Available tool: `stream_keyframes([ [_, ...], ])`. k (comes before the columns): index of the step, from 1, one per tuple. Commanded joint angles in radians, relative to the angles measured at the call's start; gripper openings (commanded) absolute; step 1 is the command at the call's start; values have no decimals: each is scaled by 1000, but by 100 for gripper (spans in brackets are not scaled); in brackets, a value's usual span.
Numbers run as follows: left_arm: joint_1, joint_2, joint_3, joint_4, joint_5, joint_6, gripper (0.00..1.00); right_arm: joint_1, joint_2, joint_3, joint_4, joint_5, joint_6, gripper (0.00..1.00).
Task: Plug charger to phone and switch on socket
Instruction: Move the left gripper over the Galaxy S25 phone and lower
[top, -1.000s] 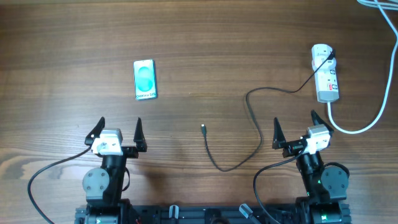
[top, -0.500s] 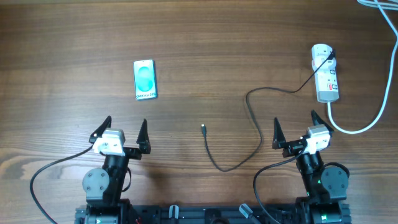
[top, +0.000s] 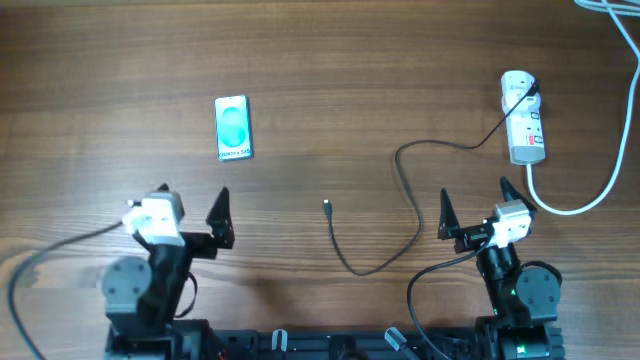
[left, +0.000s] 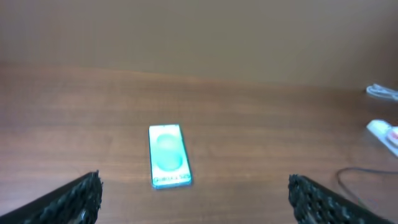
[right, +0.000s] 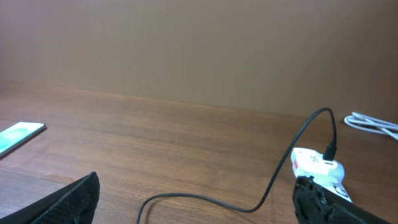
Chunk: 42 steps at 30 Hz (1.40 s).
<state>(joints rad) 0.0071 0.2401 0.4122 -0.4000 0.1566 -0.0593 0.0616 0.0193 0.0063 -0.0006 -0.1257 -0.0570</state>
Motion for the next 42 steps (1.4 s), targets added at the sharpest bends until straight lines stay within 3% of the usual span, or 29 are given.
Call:
stream_keyframes([
  [1, -5, 239, 256, -105, 19, -9, 100, -4, -9, -1, 6, 16, 7, 100],
  [2, -5, 311, 328, -149, 22, -9, 100, -4, -9, -1, 6, 16, 7, 100],
  [4, -5, 637, 650, -344, 58, -8, 100, -4, -9, -1, 6, 16, 7, 100],
  [11, -5, 1099, 1071, -635, 64, -8, 100, -4, -9, -1, 6, 16, 7, 100],
  [18, -5, 1352, 1114, -655, 64, -8, 100, -4, -9, -1, 6, 16, 7, 100],
  [26, -6, 1455, 1112, -602, 61, -9, 100, -4, -9, -1, 6, 16, 7, 100],
  [36, -7, 1517, 1110, -603, 60, -9, 36, -4, -9, -1, 6, 16, 6, 100],
  [37, -9, 1523, 1110, -603, 60, -9, 24, -4, -9, -1, 6, 16, 7, 100],
  [39, -10, 1524, 1110, -602, 60, -9, 8, -4, -9, -1, 6, 16, 7, 100],
  [42, -10, 1524, 1110, -602, 64, -9, 4, -4, -9, -1, 6, 16, 7, 100],
])
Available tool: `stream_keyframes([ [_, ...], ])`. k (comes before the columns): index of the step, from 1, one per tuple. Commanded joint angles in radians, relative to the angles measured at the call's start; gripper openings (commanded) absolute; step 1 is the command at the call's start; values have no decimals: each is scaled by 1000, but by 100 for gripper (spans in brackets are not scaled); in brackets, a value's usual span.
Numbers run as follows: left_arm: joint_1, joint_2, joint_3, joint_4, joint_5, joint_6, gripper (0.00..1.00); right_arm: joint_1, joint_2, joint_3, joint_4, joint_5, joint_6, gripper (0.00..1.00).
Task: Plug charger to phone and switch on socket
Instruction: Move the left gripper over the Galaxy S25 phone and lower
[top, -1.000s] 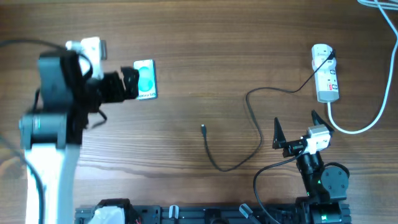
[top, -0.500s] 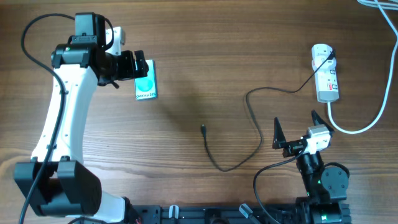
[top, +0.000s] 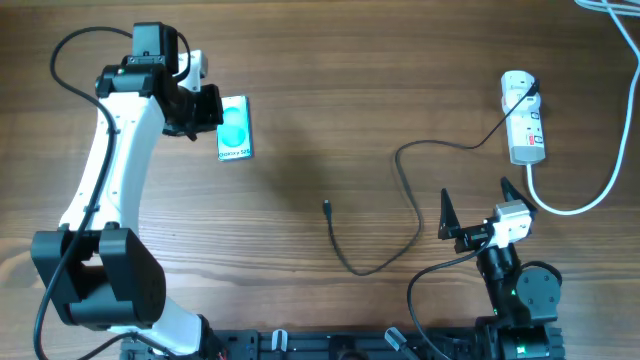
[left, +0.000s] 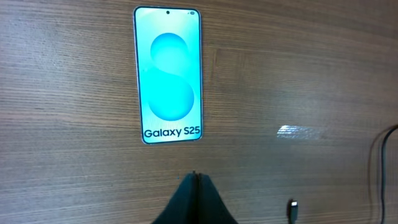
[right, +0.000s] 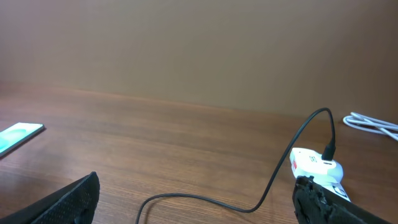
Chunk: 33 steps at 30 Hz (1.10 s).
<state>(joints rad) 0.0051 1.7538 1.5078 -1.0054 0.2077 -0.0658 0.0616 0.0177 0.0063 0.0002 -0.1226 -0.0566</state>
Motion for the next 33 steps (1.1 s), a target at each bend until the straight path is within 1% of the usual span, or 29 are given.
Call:
stream_keyframes([
  [1, -10, 10, 14, 3, 13, -2, 4, -4, -8, -1, 6, 13, 6, 100],
  [9, -15, 10, 14, 3, 17, -2, 4, -4, -8, -1, 6, 13, 6, 98],
  [11, -14, 10, 14, 3, 16, -2, 4, -4, -8, -1, 5, 13, 6, 100],
  [12, -14, 10, 14, 3, 16, -2, 9, -4, -8, -1, 6, 13, 6, 100],
  [13, -14, 10, 14, 5, 16, -2, 29, -4, -8, -1, 6, 13, 6, 100],
  [14, -14, 10, 14, 7, 16, -2, 40, -4, -8, -1, 6, 13, 6, 100],
  [15, -14, 10, 14, 10, 16, -2, 54, -4, -8, -1, 6, 13, 6, 100],
  [16, -14, 10, 14, 14, 16, -2, 87, -4, -8, -1, 6, 13, 6, 100],
  [17, -14, 11, 14, 19, 16, -2, 100, -4, -8, -1, 6, 13, 6, 100],
  [33, -15, 28, 14, 75, 16, -3, 100, -4, -8, -1, 6, 13, 6, 100],
])
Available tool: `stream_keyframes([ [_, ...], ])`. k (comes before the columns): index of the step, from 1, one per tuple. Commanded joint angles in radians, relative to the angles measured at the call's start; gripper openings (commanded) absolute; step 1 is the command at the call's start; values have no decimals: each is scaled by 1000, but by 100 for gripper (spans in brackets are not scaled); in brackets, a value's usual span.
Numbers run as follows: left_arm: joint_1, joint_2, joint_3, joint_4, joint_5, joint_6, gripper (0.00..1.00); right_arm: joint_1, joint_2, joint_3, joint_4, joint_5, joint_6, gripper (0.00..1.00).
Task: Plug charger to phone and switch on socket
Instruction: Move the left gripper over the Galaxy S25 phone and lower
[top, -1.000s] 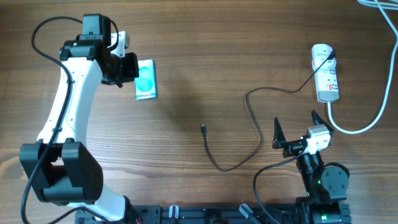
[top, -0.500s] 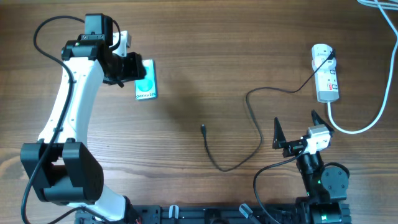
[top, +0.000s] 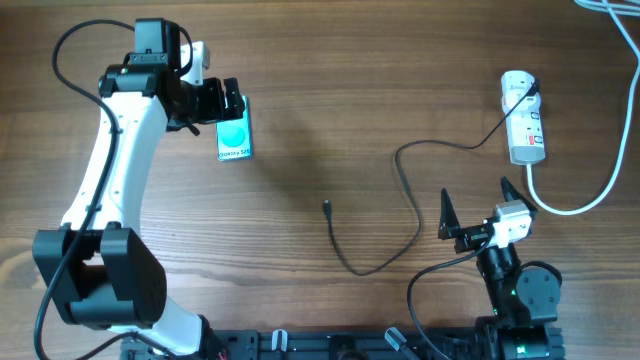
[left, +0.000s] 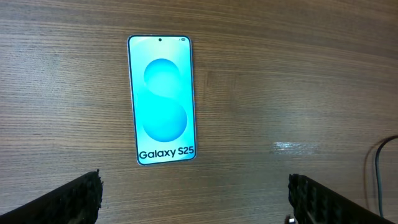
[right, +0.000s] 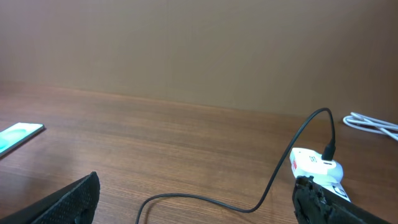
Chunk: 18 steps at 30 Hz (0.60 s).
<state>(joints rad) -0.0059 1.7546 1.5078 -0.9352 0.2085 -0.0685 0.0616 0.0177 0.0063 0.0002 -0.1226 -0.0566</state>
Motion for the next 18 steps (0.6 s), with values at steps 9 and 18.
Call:
stream_keyframes([
  [9, -4, 145, 14, 73, 3, -19, 99, -4, -8, -1, 6, 13, 6, 100],
  [18, -32, 223, 14, 132, -91, -31, 95, -4, -8, -1, 6, 13, 6, 100],
])
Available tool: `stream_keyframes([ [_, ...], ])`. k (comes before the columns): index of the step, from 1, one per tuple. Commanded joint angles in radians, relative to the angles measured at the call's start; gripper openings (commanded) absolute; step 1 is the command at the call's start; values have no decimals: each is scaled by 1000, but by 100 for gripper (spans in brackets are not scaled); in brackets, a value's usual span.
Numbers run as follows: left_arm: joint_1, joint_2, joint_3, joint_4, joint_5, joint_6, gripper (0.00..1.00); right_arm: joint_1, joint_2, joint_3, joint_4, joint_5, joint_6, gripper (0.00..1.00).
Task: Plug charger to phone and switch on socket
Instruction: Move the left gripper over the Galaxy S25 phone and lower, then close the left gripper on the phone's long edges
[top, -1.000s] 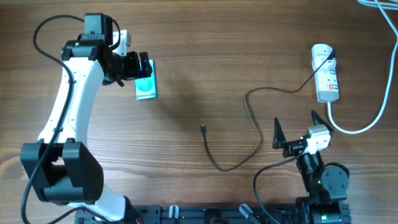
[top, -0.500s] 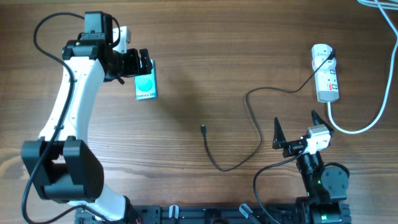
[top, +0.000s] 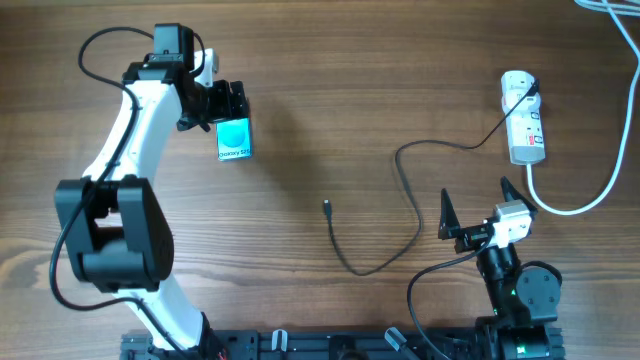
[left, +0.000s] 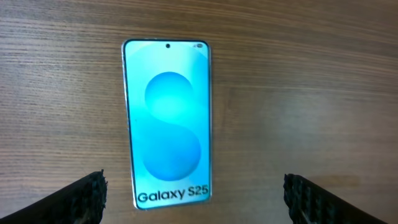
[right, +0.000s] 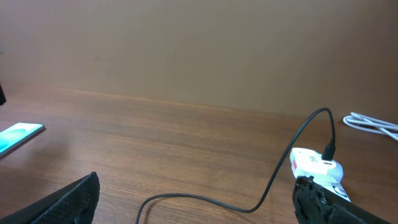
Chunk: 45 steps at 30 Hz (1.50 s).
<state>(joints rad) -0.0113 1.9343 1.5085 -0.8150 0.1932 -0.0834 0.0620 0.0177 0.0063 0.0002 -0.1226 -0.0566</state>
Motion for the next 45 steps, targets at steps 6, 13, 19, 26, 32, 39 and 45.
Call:
stream_keyframes([
  [6, -82, 69, 14, 40, -230, -104, 96, -4, -8, -1, 5, 13, 6, 100],
  [13, -87, 119, 14, 62, -232, -142, 96, -4, -8, -1, 6, 13, 6, 100],
  [19, -87, 158, 14, 90, -237, -142, 95, -5, -8, -1, 6, 13, 6, 100],
  [26, -81, 198, 14, 106, -251, -142, 94, -4, -8, -1, 6, 13, 6, 100],
  [32, -63, 208, 14, 105, -251, -142, 93, -4, -8, -1, 6, 13, 6, 100],
  [39, -64, 207, 14, 83, -247, -141, 87, -4, -8, -1, 6, 13, 7, 100],
  [45, -63, 208, 14, 94, -247, -134, 87, -4, -8, -1, 6, 13, 6, 100],
])
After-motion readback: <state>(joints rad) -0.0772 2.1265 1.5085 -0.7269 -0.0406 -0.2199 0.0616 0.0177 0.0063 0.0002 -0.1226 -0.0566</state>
